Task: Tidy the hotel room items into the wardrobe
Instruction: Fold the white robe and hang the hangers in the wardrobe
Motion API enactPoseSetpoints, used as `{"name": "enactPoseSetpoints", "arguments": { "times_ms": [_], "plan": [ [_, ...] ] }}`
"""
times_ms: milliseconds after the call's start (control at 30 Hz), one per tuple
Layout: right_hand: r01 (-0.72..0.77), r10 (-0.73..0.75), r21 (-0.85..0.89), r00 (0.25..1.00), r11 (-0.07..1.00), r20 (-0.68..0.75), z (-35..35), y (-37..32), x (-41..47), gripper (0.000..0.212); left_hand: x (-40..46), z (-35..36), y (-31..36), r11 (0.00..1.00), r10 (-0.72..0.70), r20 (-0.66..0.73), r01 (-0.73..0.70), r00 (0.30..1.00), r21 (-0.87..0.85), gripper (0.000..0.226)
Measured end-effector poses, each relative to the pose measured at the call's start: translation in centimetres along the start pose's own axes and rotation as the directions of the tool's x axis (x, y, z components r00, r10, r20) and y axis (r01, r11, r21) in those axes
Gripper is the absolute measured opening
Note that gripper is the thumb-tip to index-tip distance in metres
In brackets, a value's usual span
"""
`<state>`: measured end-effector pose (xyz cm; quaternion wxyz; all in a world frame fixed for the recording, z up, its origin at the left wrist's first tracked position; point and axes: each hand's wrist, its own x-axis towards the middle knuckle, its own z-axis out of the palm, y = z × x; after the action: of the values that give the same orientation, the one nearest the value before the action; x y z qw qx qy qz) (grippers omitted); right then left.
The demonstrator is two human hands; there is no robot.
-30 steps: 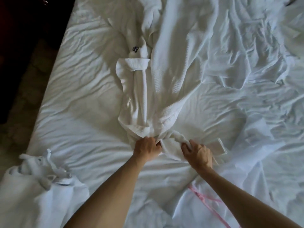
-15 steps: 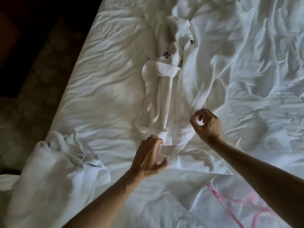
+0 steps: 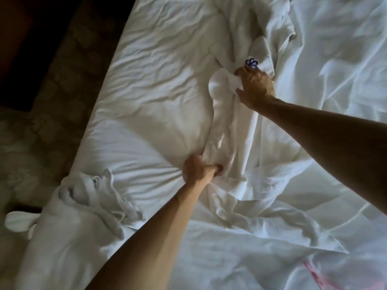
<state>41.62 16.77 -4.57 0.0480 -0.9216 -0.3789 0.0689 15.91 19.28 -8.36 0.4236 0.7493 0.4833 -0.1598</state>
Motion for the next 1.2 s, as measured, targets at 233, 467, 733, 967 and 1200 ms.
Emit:
{"name": "enactPoseSetpoints", "arguments": {
  "times_ms": [233,467,733,967,1200],
  "plan": [
    [-0.055,0.046,0.073,0.992,0.996,0.118,-0.9,1.6,-5.3,0.026,-0.8,-0.1,-0.8,0.994,0.076,-0.094,-0.068,0.993,0.089,0.045],
    [-0.140,0.148,-0.070,0.980,0.988,0.135,-7.8,6.7,-12.8,0.047,-5.2,-1.9,-2.7,0.907,0.191,-0.194,-0.097,0.962,0.410,0.032],
    [-0.364,0.365,-0.220,0.930,0.905,-0.035,-24.5,12.1,-22.7,0.046,-14.9,-15.0,6.7,0.773,0.378,-0.311,-0.113,0.872,0.625,0.033],
    [-0.516,0.482,0.008,0.796,0.857,-0.366,-51.0,13.6,-25.2,0.033,-29.0,-32.0,28.4,0.658,0.692,-0.448,-0.241,0.566,0.713,0.029],
    [-0.505,0.517,0.209,0.610,0.838,-0.601,-74.4,13.3,-28.4,0.029,-45.3,-43.9,42.4,0.649,0.756,-0.596,-0.188,0.271,0.737,0.022]
  ]
}}
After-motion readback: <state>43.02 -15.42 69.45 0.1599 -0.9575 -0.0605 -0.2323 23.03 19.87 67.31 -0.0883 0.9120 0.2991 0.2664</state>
